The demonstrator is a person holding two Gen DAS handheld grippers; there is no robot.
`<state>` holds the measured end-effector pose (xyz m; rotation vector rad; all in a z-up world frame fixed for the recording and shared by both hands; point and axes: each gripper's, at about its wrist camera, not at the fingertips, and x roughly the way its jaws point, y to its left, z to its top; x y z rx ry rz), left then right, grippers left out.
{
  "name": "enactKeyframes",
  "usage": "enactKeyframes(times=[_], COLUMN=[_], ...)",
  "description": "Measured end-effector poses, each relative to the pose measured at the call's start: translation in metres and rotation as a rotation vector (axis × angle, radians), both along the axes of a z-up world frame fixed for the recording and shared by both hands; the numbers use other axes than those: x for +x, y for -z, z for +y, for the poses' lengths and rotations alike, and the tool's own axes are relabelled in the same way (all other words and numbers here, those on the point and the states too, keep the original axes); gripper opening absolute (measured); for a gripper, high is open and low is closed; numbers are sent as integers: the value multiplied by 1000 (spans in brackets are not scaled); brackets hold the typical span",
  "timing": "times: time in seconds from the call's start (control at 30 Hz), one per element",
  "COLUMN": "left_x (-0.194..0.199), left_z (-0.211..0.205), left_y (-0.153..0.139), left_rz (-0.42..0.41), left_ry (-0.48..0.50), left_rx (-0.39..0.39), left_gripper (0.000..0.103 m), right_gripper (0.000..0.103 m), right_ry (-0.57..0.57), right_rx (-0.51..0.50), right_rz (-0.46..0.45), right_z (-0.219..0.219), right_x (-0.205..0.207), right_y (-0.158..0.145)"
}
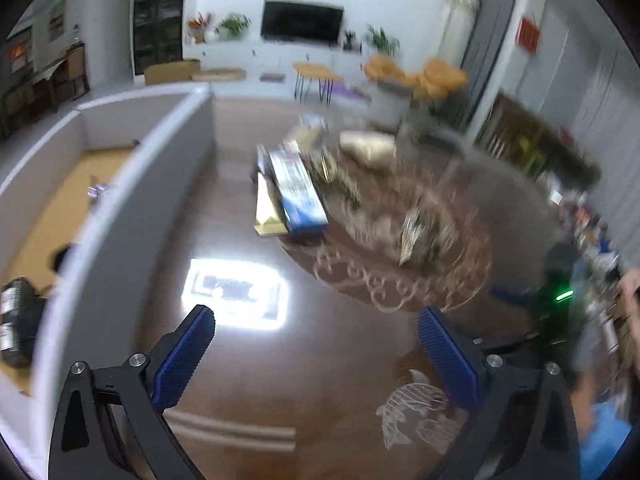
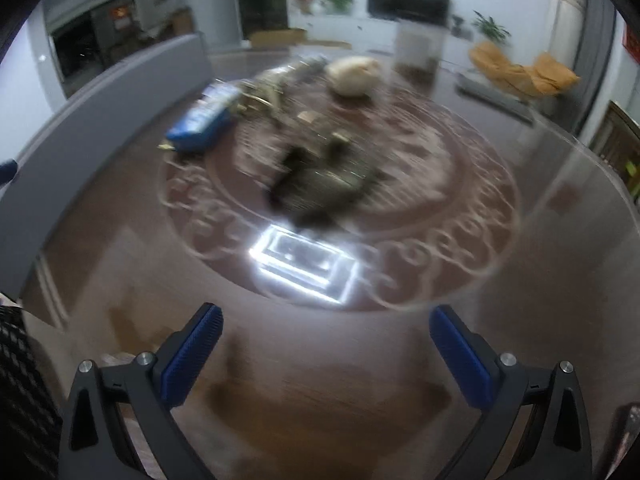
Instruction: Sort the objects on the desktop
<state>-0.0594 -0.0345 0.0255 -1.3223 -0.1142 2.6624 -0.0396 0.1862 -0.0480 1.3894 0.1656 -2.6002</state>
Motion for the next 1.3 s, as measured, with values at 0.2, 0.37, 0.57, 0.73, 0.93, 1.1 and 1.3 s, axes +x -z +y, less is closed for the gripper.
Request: enactKeyframes(times=[0.2,0.37,0.57,0.73,0.93,1.1,1.3], left_x=[-45,-51,-53,-57,-61,-57,-57], left_z=[10,0,13,14,13,12,11], left_y=[58,70,82,83,83,82,82], left_rz=[-73,-59,-48,-41,-33,-29,-28], left_ry=[-30,-82,-61,-46,-54,-57,-57], left_rx=[-75,-58,-134,-147,-145,-146,-146], left_gripper=[102,102,103,103,103,103,103], right_gripper=[103,103,103,103,103,103,103], right_ry=[-15,2,3,3,3,3,3], right_rx=[3,-8,-7,-7,-7,-7,-7], right_rz=[-1,28,28,28,28,28,28], right_z=[8,8,6,6,6,6,6], right_x=[-10,-13,-15,-15,-15,-15,-15], right_y=[7,10,10,10,10,10,10])
